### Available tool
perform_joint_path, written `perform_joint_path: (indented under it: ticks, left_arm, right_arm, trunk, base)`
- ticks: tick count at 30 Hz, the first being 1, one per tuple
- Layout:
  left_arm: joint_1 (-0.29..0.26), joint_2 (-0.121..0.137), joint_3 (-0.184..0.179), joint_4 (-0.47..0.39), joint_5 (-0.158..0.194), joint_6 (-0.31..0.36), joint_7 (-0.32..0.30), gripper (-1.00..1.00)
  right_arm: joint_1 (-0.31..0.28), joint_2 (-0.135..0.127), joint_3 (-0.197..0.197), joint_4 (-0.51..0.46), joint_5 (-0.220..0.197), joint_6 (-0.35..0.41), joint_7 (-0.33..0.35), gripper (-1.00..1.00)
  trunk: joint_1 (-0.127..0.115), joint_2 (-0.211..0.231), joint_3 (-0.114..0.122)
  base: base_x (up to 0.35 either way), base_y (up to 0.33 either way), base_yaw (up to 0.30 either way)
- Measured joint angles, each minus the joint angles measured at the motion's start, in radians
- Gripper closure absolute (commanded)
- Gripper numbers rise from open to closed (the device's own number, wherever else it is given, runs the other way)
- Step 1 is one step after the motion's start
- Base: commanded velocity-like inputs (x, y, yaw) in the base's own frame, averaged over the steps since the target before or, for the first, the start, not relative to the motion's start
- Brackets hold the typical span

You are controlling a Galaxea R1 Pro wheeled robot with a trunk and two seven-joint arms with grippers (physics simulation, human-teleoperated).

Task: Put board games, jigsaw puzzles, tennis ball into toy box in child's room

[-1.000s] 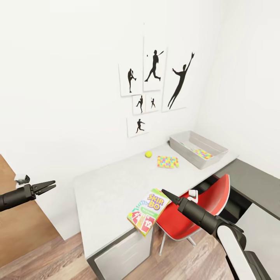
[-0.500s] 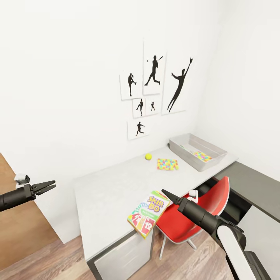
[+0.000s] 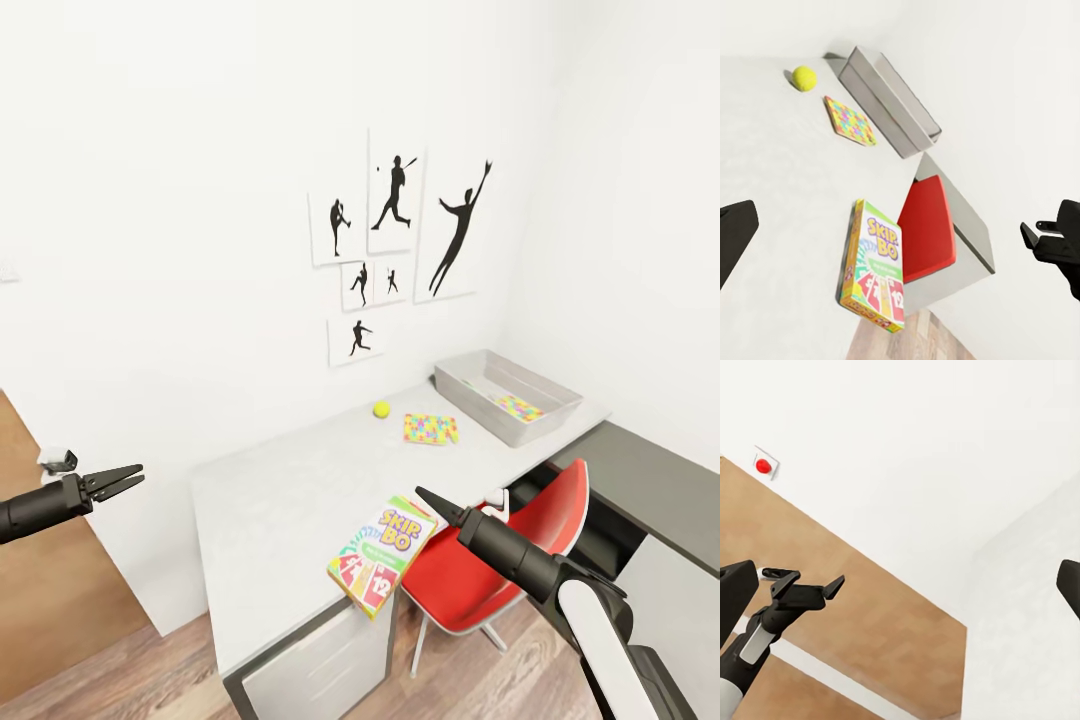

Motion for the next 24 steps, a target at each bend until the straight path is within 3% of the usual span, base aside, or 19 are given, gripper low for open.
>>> perform_joint_path:
  ticks: [24]
  left_arm:
    - [0.0, -0.001, -0.003, 0.0, 0.0, -0.001, 0.0, -1.0]
  right_arm:
    - [0.0, 0.001, 0.0, 0.001, 0.006, -0.001, -0.003, -1.0]
  trunk:
    - [0.0, 0.0, 0.038]
  base:
    - [-0.01, -0.034, 0.0]
